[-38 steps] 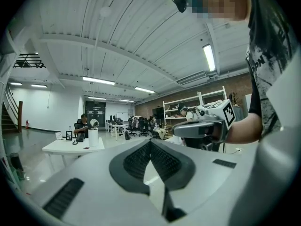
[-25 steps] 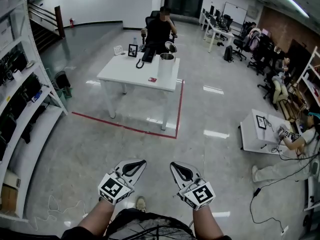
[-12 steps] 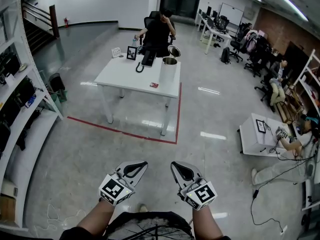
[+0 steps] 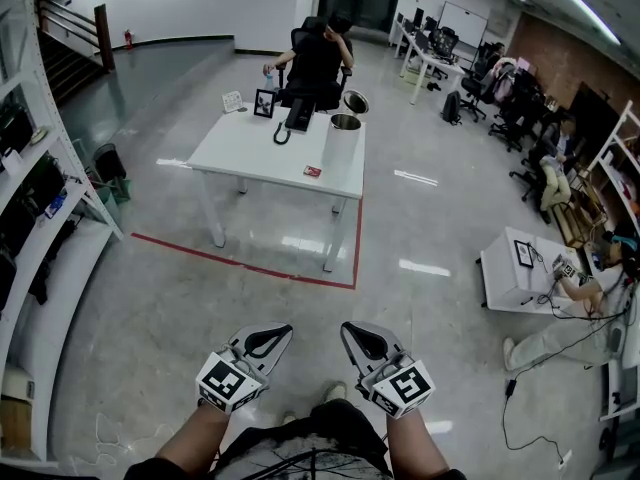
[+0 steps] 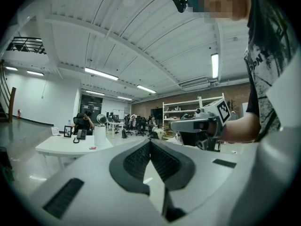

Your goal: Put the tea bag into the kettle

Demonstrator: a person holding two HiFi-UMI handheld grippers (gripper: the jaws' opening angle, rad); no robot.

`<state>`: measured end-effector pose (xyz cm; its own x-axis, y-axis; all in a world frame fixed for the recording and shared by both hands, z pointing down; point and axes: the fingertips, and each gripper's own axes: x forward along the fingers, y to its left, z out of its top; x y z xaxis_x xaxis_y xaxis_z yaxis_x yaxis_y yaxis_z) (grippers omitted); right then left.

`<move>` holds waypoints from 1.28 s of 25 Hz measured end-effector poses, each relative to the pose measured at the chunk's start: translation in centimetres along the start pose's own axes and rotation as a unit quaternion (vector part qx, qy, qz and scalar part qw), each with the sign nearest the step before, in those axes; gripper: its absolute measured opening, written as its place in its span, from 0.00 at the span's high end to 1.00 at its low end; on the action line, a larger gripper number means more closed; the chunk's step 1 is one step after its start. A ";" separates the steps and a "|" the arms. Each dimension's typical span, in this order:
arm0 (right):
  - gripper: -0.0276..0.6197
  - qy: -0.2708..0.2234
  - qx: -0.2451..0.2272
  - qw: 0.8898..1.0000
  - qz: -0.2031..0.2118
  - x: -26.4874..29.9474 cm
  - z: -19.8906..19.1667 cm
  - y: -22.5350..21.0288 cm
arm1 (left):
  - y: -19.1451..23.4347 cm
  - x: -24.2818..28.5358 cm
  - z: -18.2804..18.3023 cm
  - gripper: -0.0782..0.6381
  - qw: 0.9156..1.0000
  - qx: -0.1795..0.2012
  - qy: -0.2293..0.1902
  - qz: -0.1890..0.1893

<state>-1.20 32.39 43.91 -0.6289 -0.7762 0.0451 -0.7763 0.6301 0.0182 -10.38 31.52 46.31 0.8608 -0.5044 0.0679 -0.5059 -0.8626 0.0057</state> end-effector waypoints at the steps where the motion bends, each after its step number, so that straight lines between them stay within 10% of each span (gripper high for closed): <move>1: 0.94 0.002 0.000 1.000 0.001 0.3 -0.1 -0.2 | 0.3 0.1 -0.2 0.88 1.000 -0.002 0.001 0.001; 32: 0.94 0.005 0.005 0.997 0.078 13.9 0.2 -24.2 | 16.2 21.1 1.4 0.88 0.998 -0.006 0.013 0.068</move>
<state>8.87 6.36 43.88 -0.7417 -0.6683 0.0573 -0.6694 0.7429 -0.0003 -0.35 6.86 46.40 0.7828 -0.6152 0.0937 -0.6184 -0.7859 0.0064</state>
